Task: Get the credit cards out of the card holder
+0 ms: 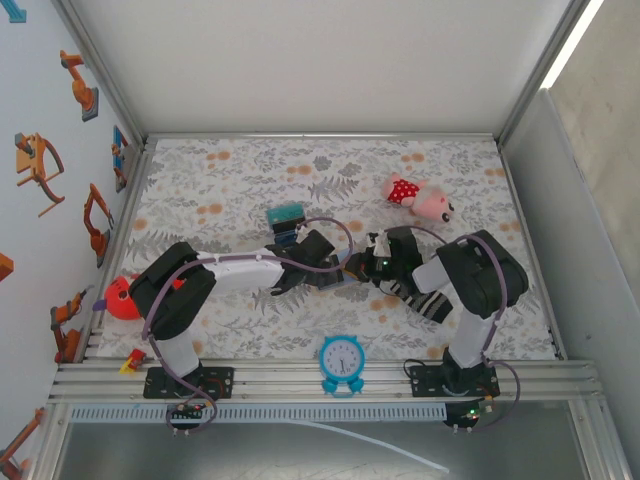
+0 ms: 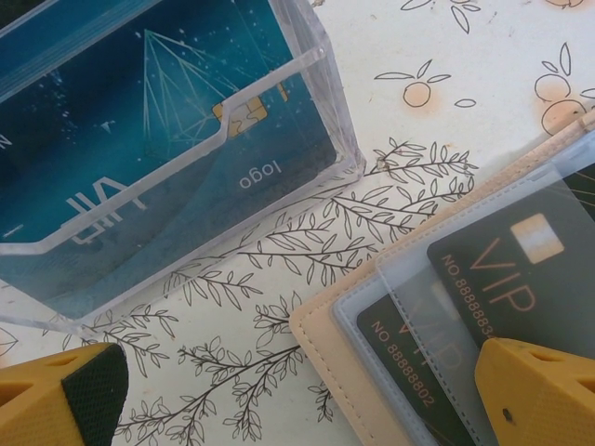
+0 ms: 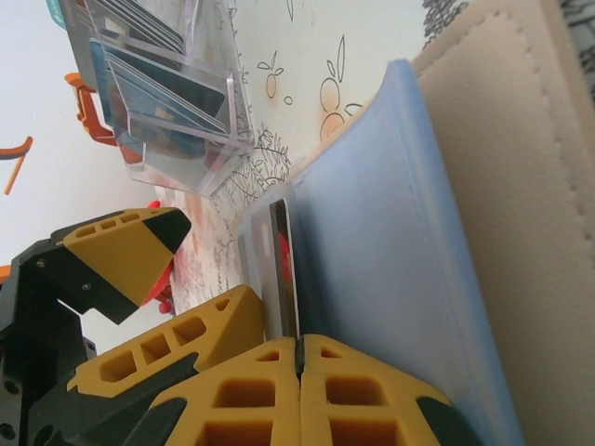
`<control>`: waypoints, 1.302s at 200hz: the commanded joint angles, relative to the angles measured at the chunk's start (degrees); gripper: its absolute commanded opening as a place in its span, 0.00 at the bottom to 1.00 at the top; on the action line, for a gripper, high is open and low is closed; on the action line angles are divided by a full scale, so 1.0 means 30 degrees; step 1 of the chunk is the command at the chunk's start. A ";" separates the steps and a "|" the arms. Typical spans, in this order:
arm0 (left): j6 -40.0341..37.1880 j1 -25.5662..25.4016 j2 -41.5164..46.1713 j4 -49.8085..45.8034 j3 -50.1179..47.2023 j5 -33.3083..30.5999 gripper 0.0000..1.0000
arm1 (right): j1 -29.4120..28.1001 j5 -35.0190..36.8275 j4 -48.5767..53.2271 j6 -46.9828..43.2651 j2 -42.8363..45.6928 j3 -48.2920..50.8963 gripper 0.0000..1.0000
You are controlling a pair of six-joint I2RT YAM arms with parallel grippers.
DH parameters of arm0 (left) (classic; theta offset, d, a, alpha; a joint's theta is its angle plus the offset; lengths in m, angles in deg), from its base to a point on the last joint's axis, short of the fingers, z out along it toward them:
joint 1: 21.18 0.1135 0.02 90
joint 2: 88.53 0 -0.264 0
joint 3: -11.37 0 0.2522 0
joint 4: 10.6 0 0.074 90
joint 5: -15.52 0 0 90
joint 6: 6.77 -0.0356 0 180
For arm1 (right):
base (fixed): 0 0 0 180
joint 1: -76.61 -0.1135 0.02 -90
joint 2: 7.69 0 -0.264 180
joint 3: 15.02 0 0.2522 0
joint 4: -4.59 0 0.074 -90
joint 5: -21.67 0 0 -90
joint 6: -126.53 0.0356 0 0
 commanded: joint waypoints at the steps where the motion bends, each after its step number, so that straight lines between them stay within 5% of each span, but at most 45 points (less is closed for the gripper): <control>1: -0.0413 -0.0184 -0.0769 -0.1234 0.0126 0.0042 0.97 | 0.0000 0.0689 0.4200 -0.2373 0.1514 -0.1100 0.00; 28: -0.0444 -0.0189 -0.0952 -0.1279 0.0187 0.0059 0.97 | -0.0208 0.1323 0.8102 -0.4378 0.2605 -0.2241 0.06; 102: -0.0386 -0.0218 -0.1018 -0.1354 0.0165 0.0175 0.97 | -0.0648 0.0038 0.5906 -0.3493 0.1076 -0.2496 0.20; 147: -0.0300 -0.0255 -0.0987 -0.1426 0.0097 0.0074 0.97 | -0.0875 0.0501 0.6302 -0.3849 0.1062 -0.2524 0.10; 202: -0.0162 -0.0248 -0.0704 -0.1375 -0.0269 -0.0041 0.97 | -0.0853 0.4166 1.4092 -0.7818 0.3969 -0.4113 0.06; 260: -0.0314 -0.0266 0.0302 -0.1337 -0.0308 0.0111 0.97 | -0.0853 0.6144 1.8239 -1.0375 0.5933 -0.5394 0.00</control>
